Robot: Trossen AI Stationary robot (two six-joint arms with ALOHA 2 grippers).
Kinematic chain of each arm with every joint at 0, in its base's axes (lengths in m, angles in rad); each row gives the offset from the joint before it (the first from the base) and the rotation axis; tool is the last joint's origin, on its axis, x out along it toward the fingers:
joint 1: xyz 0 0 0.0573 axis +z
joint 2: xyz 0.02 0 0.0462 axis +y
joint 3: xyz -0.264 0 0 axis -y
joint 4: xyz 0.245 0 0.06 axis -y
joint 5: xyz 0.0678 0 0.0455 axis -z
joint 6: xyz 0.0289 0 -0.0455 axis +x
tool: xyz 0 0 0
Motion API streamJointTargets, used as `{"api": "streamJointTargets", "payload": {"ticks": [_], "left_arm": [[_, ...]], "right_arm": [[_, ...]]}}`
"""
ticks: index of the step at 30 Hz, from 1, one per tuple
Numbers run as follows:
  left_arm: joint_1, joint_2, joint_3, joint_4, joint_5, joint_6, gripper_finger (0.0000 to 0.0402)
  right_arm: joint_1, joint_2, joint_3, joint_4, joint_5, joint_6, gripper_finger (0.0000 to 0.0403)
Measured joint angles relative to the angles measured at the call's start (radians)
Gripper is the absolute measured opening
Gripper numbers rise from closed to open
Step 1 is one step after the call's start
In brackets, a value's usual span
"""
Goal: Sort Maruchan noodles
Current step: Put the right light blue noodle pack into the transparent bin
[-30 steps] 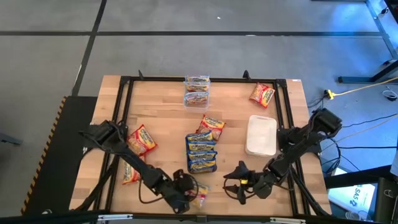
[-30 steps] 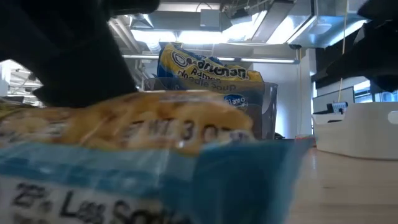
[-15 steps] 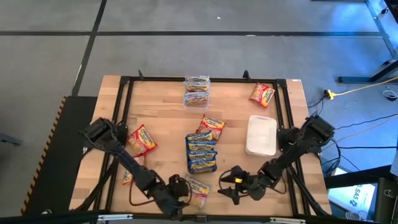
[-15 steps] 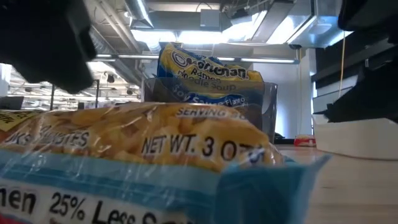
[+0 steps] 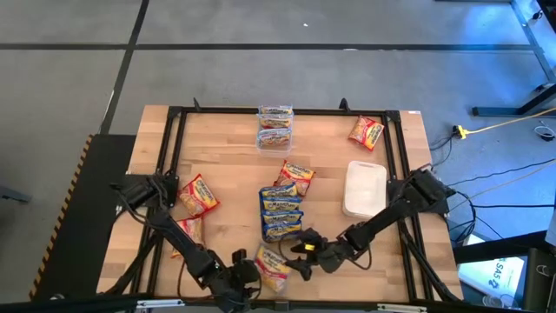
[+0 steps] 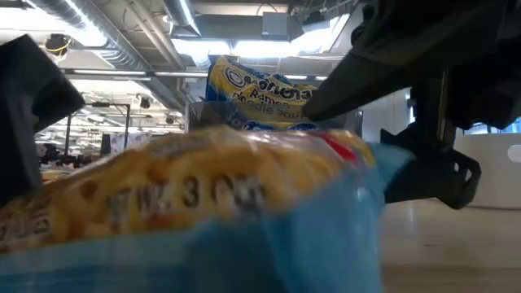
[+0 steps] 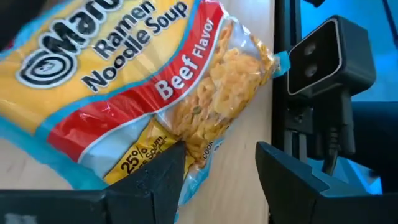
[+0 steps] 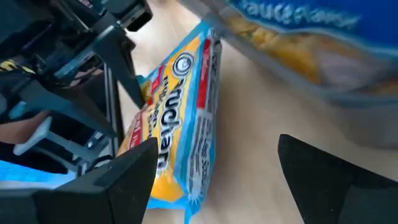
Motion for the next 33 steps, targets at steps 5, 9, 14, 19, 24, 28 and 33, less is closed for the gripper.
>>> {"api": "streamJointTargets", "payload": {"ticks": [5, 9, 14, 19, 24, 28, 33], "left_arm": [[0.0, 0.014, 0.001, 0.007, -0.013, 0.004, 0.0192], [0.002, 0.014, 0.001, 0.005, -0.025, 0.007, 0.0192], [0.005, 0.014, 0.0, 0.004, -0.029, 0.008, 0.0192], [0.005, 0.014, 0.0, 0.003, -0.053, 0.008, 0.0192], [0.005, 0.014, -0.001, 0.004, -0.07, 0.009, 0.0192], [0.005, 0.014, -0.001, 0.02, -0.071, 0.033, 0.0192], [0.008, 0.014, -0.001, 0.037, -0.084, 0.046, 0.0192]], "right_arm": [[-0.004, 0.041, 0.035, -0.001, -0.059, 0.029, 0.0308], [-0.004, 0.07, 0.08, 0.004, -0.131, 0.041, 0.0308], [-0.011, 0.074, 0.115, 0.004, -0.145, 0.026, 0.0308], [-0.017, 0.074, 0.135, -0.001, -0.129, -0.009, 0.0308], [-0.016, 0.074, 0.137, 0.0, -0.114, -0.017, 0.0306], [-0.015, 0.081, 0.137, 0.013, -0.111, -0.021, 0.0281], [-0.016, 0.12, 0.136, 0.064, -0.123, -0.032, 0.0228]]}}
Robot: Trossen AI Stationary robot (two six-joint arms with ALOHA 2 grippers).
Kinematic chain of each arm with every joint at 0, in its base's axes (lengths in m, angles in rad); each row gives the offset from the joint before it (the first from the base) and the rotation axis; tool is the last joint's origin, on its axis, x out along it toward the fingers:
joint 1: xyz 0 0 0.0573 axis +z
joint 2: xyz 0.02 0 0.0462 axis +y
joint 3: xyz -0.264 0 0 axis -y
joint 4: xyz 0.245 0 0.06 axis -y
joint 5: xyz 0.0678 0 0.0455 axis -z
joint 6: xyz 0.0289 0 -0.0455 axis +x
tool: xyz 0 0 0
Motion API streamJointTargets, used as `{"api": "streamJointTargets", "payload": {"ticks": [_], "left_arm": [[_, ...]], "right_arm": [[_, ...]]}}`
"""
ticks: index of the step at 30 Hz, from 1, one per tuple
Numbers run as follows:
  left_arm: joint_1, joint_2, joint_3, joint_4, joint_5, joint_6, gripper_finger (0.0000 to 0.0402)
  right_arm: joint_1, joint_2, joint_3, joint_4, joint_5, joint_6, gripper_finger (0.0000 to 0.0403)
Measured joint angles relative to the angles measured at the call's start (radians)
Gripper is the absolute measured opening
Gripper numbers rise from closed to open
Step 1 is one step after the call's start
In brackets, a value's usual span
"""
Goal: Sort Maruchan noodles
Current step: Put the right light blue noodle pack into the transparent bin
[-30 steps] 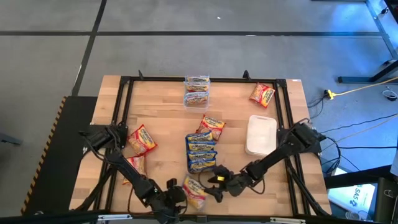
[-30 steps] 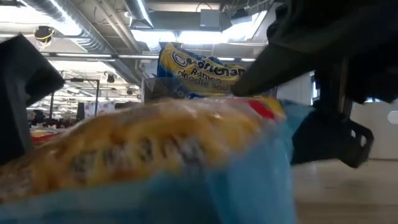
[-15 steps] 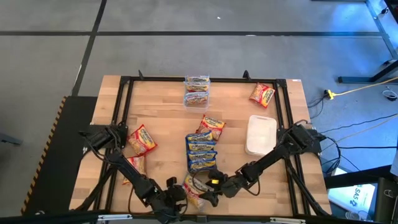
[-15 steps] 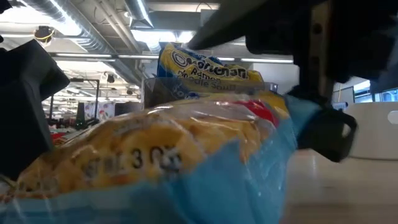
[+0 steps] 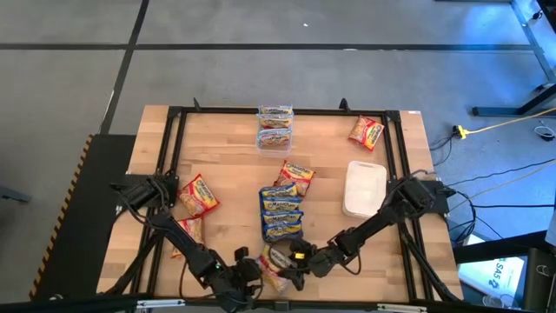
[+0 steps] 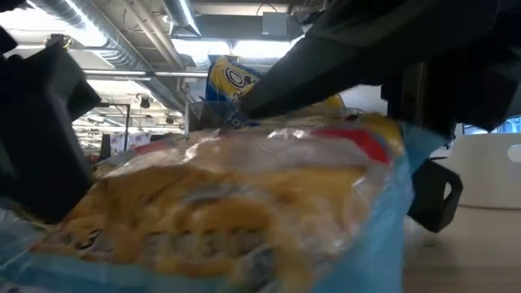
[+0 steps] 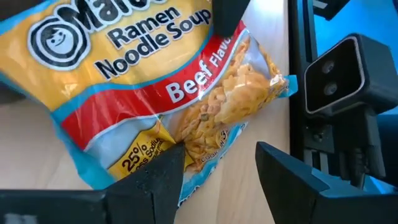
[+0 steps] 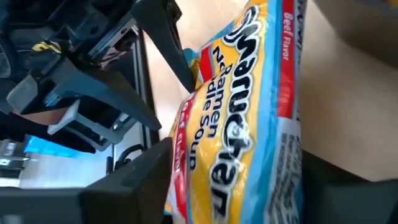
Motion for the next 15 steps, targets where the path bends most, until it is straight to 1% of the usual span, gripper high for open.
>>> {"api": "streamJointTargets", "payload": {"ticks": [6, 8, 12, 15], "left_arm": [[0.001, 0.0, 0.0, 0.008, 0.003, 0.014, 0.0192], [0.002, -0.005, 0.0, -0.001, 0.023, 0.013, 0.0192], [0.0, -0.046, 0.0, -0.015, 0.084, 0.006, 0.0192], [-0.009, -0.093, 0.0, -0.031, 0.118, 0.007, 0.0192]], "right_arm": [[0.0, 0.011, 0.0, 0.03, -0.009, -0.069, 0.0169], [0.001, 0.01, 0.0, 0.032, -0.01, -0.098, 0.0144], [0.002, -0.001, 0.001, 0.04, -0.047, -0.156, 0.0099], [0.002, -0.016, 0.001, 0.032, -0.069, -0.219, 0.0086]]}}
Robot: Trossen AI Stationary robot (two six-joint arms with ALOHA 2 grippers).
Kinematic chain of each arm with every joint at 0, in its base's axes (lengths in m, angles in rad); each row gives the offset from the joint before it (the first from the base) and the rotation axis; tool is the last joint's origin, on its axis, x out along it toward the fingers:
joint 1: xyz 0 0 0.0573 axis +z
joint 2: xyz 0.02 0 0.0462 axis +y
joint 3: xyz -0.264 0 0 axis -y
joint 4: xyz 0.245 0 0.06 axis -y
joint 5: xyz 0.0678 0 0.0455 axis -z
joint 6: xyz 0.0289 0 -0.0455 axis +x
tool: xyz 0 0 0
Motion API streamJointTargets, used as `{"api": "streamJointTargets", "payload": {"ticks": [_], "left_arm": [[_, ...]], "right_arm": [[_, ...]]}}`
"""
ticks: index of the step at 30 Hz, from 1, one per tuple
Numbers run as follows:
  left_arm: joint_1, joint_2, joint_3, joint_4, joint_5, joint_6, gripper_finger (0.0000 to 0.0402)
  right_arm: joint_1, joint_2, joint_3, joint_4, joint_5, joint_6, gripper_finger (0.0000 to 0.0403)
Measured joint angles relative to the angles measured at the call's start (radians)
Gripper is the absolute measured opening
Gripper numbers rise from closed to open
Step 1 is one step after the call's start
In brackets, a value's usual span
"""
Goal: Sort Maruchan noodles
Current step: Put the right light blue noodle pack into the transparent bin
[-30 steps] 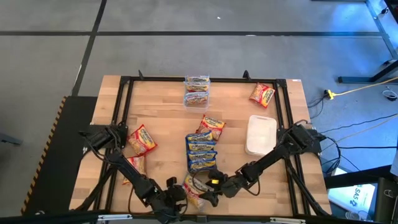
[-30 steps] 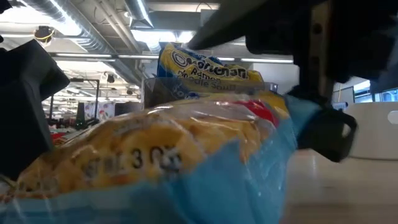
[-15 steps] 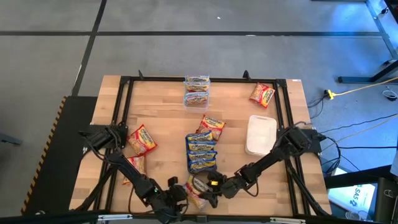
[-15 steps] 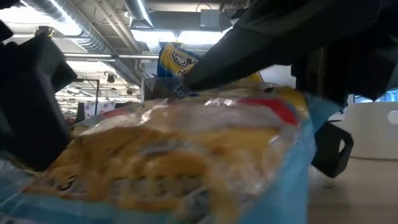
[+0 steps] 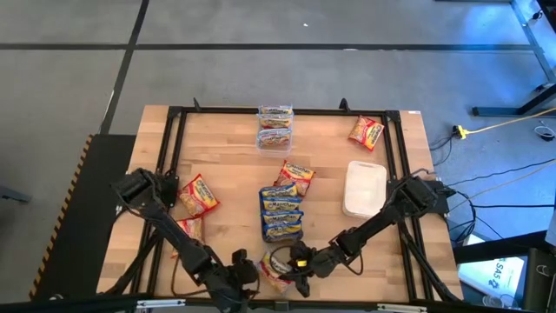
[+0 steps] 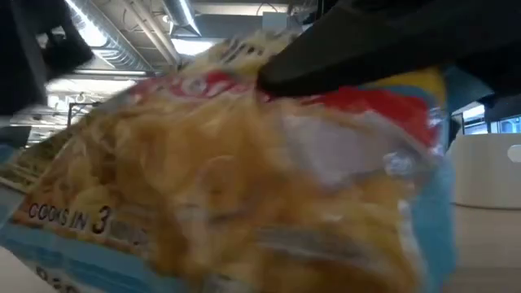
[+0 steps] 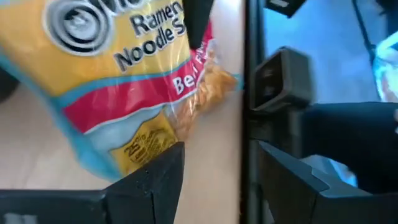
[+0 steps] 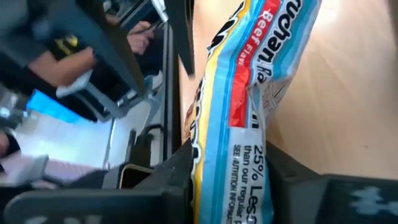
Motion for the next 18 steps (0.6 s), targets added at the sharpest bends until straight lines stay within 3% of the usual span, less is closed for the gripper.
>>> {"api": "streamJointTargets", "payload": {"ticks": [11, 18], "left_arm": [[0.035, -0.151, 0.0, -0.014, 0.004, 0.033, 0.0194], [0.147, -0.194, 0.0, -0.006, 0.091, 0.06, 0.0235]], "right_arm": [[0.034, -0.056, -0.001, -0.03, 0.008, -0.205, 0.0101], [0.038, -0.058, -0.001, -0.043, -0.003, -0.267, 0.0089]]}}
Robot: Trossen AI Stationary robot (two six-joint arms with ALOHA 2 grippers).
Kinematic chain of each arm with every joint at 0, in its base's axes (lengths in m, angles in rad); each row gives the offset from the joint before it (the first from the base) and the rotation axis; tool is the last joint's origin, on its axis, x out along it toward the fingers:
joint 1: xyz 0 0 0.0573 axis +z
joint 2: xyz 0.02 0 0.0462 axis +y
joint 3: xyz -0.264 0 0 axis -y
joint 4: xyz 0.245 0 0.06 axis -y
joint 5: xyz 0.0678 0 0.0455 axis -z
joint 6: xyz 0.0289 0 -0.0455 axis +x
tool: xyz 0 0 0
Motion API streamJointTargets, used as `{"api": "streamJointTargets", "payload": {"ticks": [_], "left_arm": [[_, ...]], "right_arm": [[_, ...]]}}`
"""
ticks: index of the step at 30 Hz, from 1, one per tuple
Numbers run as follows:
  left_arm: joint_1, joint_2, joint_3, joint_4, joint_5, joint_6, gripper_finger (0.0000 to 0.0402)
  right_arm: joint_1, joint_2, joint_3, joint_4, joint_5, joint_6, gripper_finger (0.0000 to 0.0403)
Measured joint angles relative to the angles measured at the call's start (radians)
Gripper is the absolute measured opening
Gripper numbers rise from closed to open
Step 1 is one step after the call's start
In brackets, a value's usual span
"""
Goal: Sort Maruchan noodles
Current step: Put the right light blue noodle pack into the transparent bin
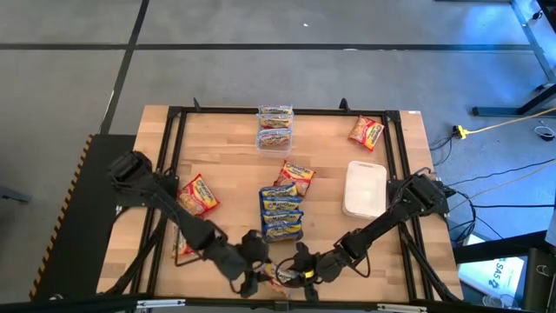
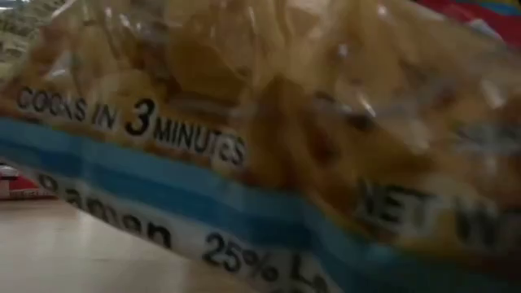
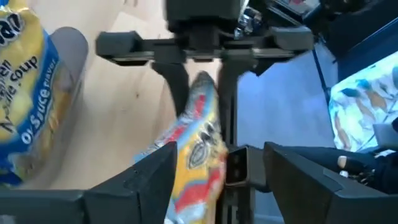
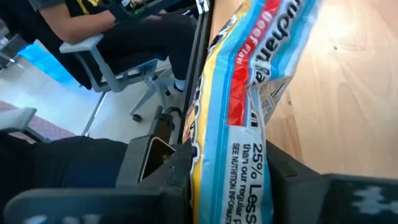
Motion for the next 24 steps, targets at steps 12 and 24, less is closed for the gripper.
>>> {"api": "streamJointTargets", "payload": {"ticks": [12, 24], "left_arm": [[0.104, 0.084, 0.0, 0.163, 0.24, 0.087, 0.0254], [0.154, 0.053, 0.0, 0.161, 0.346, 0.176, 0.0252]], "right_arm": [[-0.006, 0.0, 0.0, 0.002, -0.015, -0.079, 0.0093], [-0.009, -0.001, 0.102, -0.157, -0.064, -0.125, 0.0095]]}}
